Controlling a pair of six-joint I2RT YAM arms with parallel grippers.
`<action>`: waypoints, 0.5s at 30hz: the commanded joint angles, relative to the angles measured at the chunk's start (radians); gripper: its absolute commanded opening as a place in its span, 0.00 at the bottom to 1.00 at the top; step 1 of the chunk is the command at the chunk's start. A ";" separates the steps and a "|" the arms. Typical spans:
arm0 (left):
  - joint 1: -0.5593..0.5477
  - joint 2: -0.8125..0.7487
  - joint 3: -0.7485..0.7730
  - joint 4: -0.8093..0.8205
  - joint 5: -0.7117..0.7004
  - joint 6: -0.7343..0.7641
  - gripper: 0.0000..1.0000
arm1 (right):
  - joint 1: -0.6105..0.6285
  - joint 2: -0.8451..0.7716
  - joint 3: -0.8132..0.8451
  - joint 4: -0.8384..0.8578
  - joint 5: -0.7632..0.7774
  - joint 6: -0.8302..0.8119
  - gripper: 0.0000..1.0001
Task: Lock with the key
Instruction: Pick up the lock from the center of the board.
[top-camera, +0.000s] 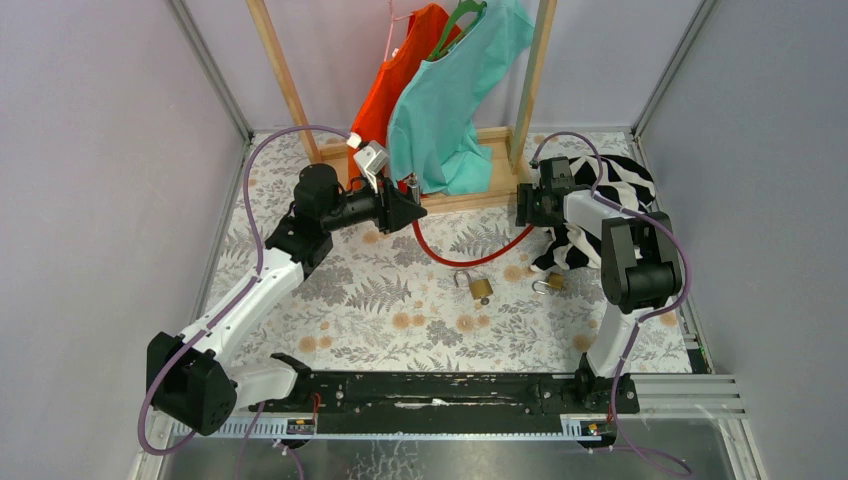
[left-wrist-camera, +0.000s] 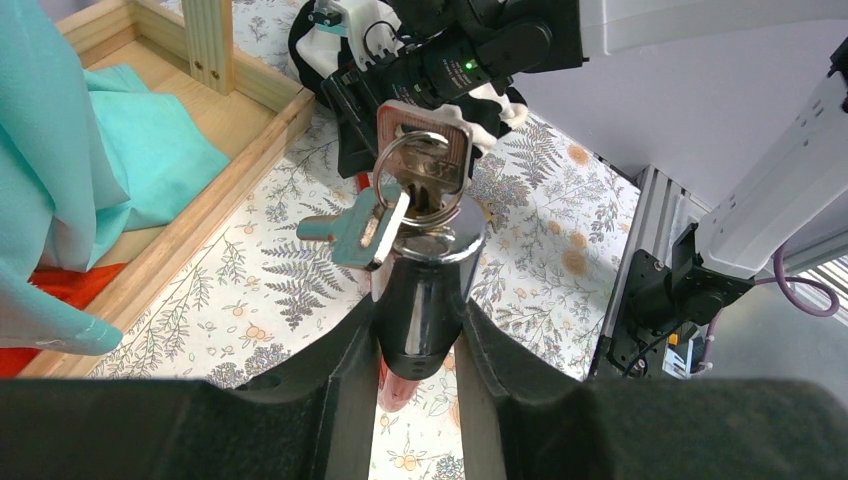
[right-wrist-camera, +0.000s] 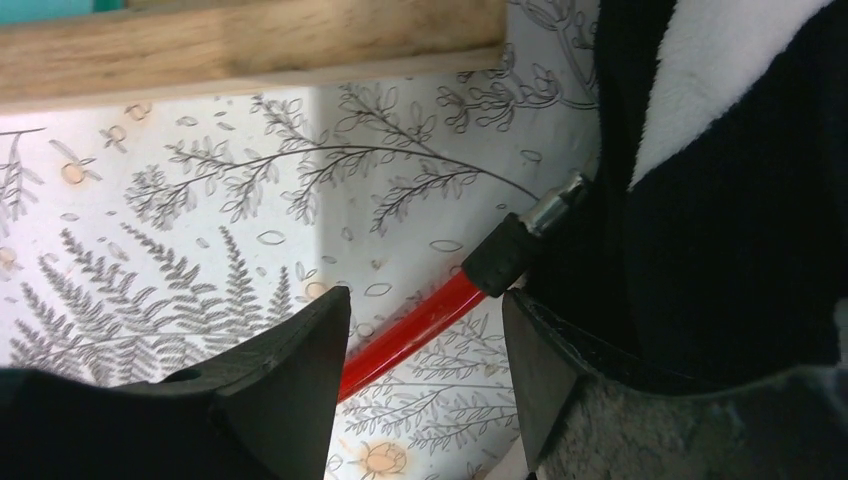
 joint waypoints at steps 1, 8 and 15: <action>0.005 -0.031 0.019 0.048 0.001 0.009 0.00 | -0.008 0.032 0.059 0.015 0.039 0.005 0.63; 0.005 -0.045 0.038 0.028 0.016 0.018 0.00 | -0.007 0.063 0.070 0.016 0.066 -0.018 0.55; 0.005 -0.047 0.031 0.035 0.022 0.016 0.00 | -0.007 0.108 0.082 0.009 0.114 -0.042 0.42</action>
